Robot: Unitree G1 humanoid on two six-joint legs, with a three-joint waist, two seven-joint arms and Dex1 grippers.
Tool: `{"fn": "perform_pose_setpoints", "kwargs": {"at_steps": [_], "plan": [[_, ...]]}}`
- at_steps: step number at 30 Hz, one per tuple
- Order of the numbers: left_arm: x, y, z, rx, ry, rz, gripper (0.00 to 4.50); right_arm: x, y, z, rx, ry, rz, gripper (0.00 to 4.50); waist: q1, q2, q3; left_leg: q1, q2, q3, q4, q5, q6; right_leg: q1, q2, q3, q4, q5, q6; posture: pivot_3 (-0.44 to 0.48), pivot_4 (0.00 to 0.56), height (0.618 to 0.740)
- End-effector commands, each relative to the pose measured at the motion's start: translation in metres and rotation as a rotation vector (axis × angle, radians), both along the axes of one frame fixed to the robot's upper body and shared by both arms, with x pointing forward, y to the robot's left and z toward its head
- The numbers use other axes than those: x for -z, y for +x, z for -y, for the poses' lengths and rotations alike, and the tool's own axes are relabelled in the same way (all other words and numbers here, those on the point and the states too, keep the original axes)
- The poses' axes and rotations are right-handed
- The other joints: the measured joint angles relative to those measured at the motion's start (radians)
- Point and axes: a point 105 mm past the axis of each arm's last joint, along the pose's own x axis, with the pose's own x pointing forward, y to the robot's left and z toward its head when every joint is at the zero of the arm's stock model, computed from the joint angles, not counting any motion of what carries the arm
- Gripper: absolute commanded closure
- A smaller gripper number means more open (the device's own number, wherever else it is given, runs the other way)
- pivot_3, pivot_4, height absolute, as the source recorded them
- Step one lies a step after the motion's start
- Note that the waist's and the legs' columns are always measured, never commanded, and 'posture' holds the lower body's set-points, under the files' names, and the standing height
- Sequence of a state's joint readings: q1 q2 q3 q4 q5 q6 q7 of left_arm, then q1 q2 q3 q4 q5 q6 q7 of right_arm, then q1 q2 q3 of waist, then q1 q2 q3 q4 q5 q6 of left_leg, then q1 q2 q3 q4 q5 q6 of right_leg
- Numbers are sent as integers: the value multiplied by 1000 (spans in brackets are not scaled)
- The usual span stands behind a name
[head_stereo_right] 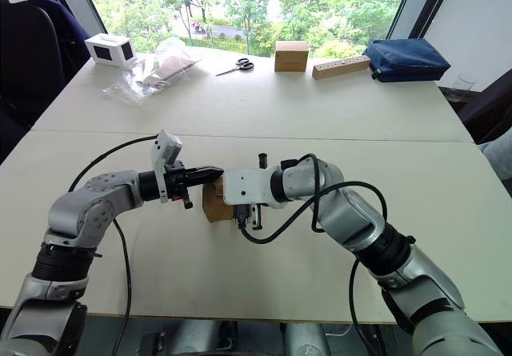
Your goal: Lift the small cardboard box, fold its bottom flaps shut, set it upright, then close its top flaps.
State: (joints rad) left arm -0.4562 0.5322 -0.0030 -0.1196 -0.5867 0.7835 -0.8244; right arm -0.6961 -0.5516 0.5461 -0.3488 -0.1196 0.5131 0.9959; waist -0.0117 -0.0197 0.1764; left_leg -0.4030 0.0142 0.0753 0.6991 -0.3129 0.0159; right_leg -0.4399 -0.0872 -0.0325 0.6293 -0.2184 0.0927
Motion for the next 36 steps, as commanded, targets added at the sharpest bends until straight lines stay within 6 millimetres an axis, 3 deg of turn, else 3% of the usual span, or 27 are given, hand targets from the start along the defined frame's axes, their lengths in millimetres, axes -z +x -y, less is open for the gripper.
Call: {"fn": "perform_pose_setpoints", "kwargs": {"at_steps": [1,5,9,16,24,36], "plan": [[-13,-1,0,6,-24,39,4449,-5,4,2,6,-20,46,4500,0,0,0,0,0,0,0,0,0,0,0,0,0,0,0,0,150,740],[-14,-1,0,1,-31,37,4449,-8,4,2,-3,-26,64,4500,0,0,0,0,0,0,0,0,-1,0,0,0,0,0,0,0,150,740],[-14,0,-1,-5,-27,38,4449,-22,-9,-2,-54,28,28,4500,0,0,0,0,0,0,0,0,-1,0,0,0,0,0,0,0,150,740],[-14,1,-1,-2,-30,35,4449,-6,-3,-1,-29,-14,24,4500,0,0,0,0,0,0,0,0,0,0,0,0,0,0,0,0,150,740],[-9,-2,0,14,-17,32,4449,-7,13,1,28,-8,62,4500,0,0,0,0,0,0,0,1,-1,0,0,0,0,0,0,0,150,740],[-2,-6,2,32,1,30,4449,-5,14,0,49,0,35,4500,0,0,0,0,0,0,0,0,-1,0,0,0,0,0,0,0,150,740]]}}
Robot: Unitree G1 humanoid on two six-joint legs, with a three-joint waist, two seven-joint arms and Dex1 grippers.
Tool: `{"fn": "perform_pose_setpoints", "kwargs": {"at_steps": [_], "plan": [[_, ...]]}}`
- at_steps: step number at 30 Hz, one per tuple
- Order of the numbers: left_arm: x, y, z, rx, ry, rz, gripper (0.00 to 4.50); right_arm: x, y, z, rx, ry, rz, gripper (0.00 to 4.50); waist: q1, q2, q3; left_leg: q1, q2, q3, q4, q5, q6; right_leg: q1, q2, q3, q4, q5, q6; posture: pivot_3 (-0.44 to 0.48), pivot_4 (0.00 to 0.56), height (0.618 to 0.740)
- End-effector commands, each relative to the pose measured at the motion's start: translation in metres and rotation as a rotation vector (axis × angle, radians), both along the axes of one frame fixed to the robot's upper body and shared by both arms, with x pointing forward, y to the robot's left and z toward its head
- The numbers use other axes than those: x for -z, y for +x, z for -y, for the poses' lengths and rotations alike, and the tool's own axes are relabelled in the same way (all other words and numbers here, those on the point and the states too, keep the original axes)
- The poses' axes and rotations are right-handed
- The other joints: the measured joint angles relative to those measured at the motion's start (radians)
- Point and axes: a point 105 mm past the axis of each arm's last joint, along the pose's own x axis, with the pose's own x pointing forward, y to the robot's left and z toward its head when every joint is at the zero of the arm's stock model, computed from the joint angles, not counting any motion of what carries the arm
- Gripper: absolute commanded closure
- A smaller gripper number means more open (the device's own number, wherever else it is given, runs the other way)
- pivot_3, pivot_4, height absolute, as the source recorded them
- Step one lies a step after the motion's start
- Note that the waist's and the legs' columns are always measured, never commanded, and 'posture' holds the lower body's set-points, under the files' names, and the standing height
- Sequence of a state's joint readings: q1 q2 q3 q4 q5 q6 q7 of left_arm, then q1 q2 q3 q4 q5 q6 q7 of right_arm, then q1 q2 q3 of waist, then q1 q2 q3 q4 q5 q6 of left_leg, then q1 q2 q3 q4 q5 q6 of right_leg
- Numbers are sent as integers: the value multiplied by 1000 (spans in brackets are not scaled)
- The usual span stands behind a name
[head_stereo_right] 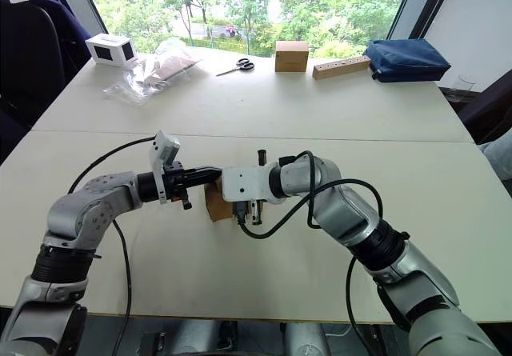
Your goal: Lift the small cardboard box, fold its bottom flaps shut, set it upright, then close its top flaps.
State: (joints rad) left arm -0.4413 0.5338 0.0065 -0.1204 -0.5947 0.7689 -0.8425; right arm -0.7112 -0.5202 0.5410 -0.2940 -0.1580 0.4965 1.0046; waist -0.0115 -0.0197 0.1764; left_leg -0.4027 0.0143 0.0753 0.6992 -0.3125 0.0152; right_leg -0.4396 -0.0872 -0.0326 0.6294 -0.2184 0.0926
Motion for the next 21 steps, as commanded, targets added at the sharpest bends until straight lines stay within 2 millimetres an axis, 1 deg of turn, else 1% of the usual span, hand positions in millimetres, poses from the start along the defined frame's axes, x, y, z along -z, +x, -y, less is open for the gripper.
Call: {"fn": "perform_pose_setpoints", "kwargs": {"at_steps": [1,4,11,17,21], "plan": [[-2,-5,5,28,22,33,4449,-3,5,2,36,1,15,4500,0,0,0,0,0,0,0,0,0,0,0,0,0,0,0,0,150,740],[-5,-7,8,40,22,46,4449,5,7,2,65,-14,-3,4500,0,0,0,0,0,0,0,0,0,0,0,0,0,0,0,0,150,740],[-12,-4,7,20,-27,38,4449,4,10,2,80,-27,28,4500,0,0,0,0,0,0,0,0,0,0,0,0,0,0,0,0,150,740],[-11,-5,8,26,-14,44,4449,3,9,1,77,-22,26,4500,0,0,0,0,0,0,0,0,0,0,0,0,0,0,0,0,150,740],[-2,-11,12,66,80,73,4449,-2,4,6,71,6,-11,4500,0,0,0,0,0,0,0,0,0,0,0,0,0,0,0,0,150,740]]}}
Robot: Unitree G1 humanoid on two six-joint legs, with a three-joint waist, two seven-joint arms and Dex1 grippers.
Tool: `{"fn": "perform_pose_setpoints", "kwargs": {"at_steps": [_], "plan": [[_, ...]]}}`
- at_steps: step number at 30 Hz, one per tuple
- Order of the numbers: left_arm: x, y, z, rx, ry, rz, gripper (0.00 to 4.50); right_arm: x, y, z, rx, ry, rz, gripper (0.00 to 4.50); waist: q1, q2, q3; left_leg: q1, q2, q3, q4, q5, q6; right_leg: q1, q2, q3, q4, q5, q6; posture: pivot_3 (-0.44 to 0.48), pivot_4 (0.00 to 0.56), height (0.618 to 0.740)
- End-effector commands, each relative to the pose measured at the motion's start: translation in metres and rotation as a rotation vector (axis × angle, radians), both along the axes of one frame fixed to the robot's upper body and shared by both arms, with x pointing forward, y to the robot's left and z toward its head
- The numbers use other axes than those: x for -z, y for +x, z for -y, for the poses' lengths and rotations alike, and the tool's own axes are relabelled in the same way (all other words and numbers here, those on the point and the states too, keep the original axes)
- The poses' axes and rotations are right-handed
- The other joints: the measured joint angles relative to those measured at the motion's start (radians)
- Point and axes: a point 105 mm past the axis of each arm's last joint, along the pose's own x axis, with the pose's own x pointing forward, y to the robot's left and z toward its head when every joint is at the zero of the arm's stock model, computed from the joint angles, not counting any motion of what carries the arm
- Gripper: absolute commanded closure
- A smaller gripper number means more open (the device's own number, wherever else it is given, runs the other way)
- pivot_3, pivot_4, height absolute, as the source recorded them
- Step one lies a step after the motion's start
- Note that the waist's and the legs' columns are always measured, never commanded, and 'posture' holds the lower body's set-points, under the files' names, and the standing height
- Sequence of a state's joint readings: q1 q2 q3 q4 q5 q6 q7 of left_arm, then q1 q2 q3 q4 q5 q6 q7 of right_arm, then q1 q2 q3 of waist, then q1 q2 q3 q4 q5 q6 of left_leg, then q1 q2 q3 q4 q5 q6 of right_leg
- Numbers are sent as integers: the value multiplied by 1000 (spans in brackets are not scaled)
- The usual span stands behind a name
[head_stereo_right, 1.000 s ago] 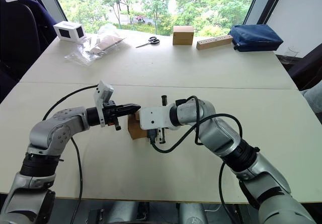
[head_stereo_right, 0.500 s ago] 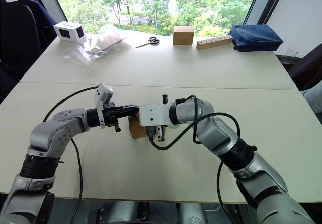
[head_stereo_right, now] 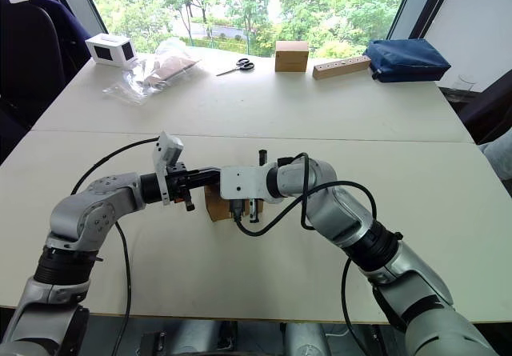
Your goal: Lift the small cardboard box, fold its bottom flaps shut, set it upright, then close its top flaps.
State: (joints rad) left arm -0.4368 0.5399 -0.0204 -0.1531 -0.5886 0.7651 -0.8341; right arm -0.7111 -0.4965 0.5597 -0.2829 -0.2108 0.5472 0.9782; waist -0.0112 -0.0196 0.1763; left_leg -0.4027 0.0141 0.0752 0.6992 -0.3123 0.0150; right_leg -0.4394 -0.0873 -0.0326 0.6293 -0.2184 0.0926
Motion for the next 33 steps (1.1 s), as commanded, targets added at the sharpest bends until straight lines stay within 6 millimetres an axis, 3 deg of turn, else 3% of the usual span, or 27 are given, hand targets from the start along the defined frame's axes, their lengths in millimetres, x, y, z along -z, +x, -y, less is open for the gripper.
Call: {"fn": "perform_pose_setpoints", "kwargs": {"at_steps": [1,15,26,33], "plan": [[-1,-8,6,52,65,63,4449,-9,-3,9,11,33,-26,4500,1,0,0,0,0,0,0,0,0,0,0,0,0,0,0,0,150,740],[4,-5,6,68,147,141,4449,-22,-4,21,67,154,-103,4500,0,0,0,0,0,0,0,-1,1,0,0,0,0,0,0,0,150,740],[-44,-4,2,16,-49,160,4449,-32,6,24,142,294,-130,4500,-1,0,0,0,0,0,0,-1,1,0,0,0,0,0,0,0,150,740],[-33,-15,5,19,16,158,4449,-24,7,23,154,306,-140,4500,-1,0,0,0,0,0,0,-1,1,0,0,0,0,0,0,0,150,740]]}}
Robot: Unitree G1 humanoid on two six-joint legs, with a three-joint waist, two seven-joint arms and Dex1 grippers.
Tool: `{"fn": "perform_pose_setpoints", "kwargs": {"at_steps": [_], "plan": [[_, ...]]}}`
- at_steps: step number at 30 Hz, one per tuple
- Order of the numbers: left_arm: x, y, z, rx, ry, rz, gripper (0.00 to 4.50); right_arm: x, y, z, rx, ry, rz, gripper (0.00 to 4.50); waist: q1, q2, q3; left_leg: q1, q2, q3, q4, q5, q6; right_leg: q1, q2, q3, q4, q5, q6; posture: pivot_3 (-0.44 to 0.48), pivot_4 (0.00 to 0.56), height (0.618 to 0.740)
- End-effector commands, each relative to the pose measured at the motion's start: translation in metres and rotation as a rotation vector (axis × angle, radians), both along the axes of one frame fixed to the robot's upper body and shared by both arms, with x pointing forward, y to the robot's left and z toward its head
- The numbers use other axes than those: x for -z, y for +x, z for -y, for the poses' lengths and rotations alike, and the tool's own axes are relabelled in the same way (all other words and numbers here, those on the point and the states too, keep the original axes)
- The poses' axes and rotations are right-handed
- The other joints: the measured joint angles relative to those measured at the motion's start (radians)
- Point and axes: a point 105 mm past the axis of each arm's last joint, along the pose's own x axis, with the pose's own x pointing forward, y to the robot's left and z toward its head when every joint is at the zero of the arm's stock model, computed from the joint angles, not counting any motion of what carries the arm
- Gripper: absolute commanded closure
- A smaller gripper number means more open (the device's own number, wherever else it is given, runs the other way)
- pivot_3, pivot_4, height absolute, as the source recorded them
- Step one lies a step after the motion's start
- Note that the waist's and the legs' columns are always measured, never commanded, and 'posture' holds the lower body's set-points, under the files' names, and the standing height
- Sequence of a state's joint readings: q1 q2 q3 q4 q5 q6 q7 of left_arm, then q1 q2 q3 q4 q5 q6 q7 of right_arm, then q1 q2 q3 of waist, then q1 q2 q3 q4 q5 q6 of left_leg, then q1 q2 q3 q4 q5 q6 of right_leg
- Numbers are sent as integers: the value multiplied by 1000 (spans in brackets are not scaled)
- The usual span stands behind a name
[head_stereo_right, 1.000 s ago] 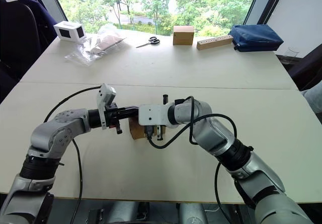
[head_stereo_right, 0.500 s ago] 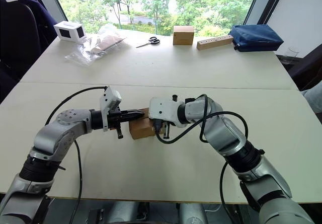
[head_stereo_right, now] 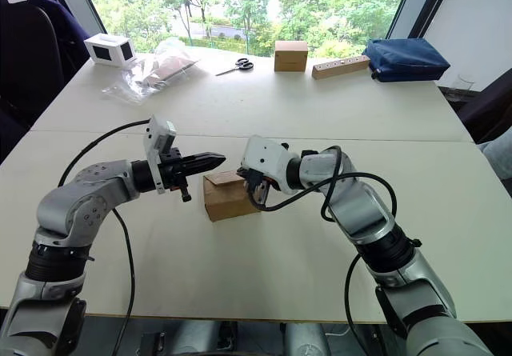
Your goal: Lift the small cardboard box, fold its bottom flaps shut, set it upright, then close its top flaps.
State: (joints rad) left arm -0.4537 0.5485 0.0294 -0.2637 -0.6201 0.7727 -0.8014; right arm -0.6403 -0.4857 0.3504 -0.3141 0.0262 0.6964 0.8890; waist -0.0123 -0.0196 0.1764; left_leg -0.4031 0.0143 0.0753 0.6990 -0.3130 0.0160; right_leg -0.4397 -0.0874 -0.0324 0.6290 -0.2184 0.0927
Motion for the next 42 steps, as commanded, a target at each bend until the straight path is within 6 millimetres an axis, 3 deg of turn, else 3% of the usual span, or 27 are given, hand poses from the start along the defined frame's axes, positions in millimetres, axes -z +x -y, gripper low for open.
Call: {"fn": "perform_pose_setpoints", "kwargs": {"at_steps": [1,12,28,31,35,37,40,42], "plan": [[4,-11,3,16,50,28,4449,-5,-2,-2,-16,23,26,4500,0,0,0,0,0,0,0,0,0,0,0,0,0,0,0,0,150,740],[39,-19,7,32,166,-2,4449,14,-5,-5,-40,-41,9,4500,0,0,0,0,0,0,0,0,0,0,0,0,0,0,0,0,150,740],[39,-16,6,18,134,-1,4449,23,-3,-3,-34,-83,21,4500,0,0,0,0,0,0,0,0,0,0,0,0,0,0,0,0,150,740],[31,-8,-2,-53,117,14,4449,11,0,-2,-21,3,47,4500,1,0,0,0,0,0,0,0,0,0,0,0,0,0,0,0,150,740],[-5,-14,-9,-55,59,103,4449,-37,-7,8,2,296,83,4500,1,0,0,0,0,0,0,0,0,0,0,0,0,0,0,0,150,740],[-24,-17,-13,-104,-8,153,4449,-48,-14,20,14,389,68,4500,3,0,0,-1,0,-1,0,0,0,0,0,0,0,0,0,0,150,740],[-45,-18,-25,-234,-104,237,4449,-54,-20,33,42,448,36,4500,3,0,0,-1,0,-1,0,0,0,0,-1,0,-1,0,0,0,150,740],[-39,-23,-35,-238,-93,159,4449,-50,-27,46,68,457,-7,4500,2,0,0,0,0,0,0,0,0,1,-2,0,-1,0,0,0,150,740]]}}
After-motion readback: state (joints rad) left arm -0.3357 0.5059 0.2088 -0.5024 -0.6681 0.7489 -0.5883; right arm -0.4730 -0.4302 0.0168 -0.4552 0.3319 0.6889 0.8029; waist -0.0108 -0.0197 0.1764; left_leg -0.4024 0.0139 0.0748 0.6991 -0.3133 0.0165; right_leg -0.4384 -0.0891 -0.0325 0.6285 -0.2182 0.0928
